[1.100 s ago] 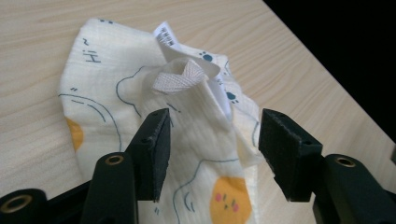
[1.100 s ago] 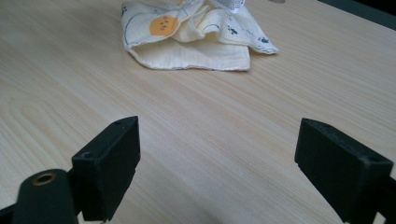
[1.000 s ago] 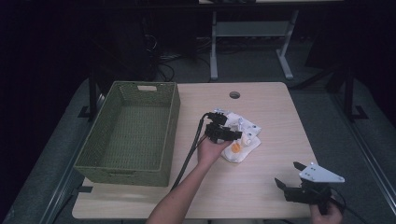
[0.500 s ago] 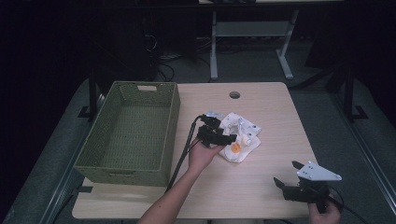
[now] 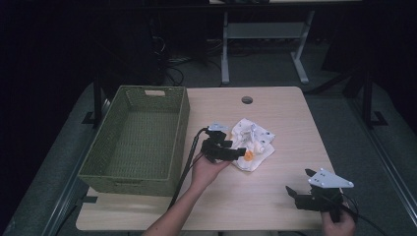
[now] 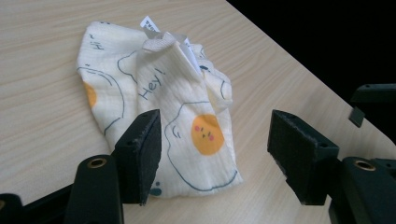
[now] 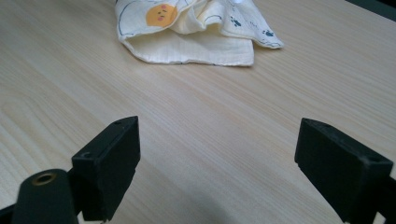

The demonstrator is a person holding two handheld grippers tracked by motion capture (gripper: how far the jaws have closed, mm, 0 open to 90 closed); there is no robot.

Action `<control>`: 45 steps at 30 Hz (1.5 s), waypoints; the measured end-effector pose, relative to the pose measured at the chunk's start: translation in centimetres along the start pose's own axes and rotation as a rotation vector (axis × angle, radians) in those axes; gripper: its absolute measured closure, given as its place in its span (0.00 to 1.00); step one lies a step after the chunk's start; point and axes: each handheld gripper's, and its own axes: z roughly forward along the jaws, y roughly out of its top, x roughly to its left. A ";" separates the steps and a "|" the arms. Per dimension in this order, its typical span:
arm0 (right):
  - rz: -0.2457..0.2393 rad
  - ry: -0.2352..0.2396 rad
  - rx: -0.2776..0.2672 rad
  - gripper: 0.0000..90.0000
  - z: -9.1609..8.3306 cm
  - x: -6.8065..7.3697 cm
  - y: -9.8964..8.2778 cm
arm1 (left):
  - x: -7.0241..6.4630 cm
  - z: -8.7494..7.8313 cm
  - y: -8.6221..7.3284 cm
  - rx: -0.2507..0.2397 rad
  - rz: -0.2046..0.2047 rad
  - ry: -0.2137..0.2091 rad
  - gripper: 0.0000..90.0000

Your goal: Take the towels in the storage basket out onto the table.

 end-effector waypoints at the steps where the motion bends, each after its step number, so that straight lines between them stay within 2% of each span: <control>1: -0.002 0.000 0.001 0.15 0.0 0.0 0.0 | 0.0 -0.1 -0.1 -0.003 -0.006 -0.008 0.39; 9: -0.006 -0.001 0.007 0.15 0.2 0.0 0.1 | -0.5 -1.2 -1.3 -0.007 0.021 -0.025 0.35; 12: -0.007 0.000 0.009 0.15 0.2 0.1 0.1 | -0.8 -1.3 -1.7 -0.002 0.010 -0.037 0.33; 14: -0.012 0.001 0.008 0.15 0.2 0.1 0.1 | -0.9 -1.6 -2.1 0.004 0.025 -0.033 0.33; 24: -0.020 0.001 0.014 0.15 0.4 0.3 0.2 | -0.6 -2.5 -3.6 0.007 0.013 -0.032 0.32; 35: -0.023 -0.002 0.025 0.15 0.6 0.4 0.3 | -1.1 -3.4 -5.2 0.013 0.033 -0.035 0.32; 38: -0.023 -0.001 0.022 0.15 0.6 0.4 0.2 | -1.3 -3.5 -5.9 0.022 0.039 -0.045 0.32; 41: -0.015 -0.002 0.022 0.15 0.6 0.3 0.2 | -1.2 -3.8 -6.5 0.019 0.021 -0.073 0.32; 45: -0.014 -0.001 0.020 0.15 0.6 0.3 0.1 | -1.2 -4.3 -7.2 0.016 0.024 -0.074 0.32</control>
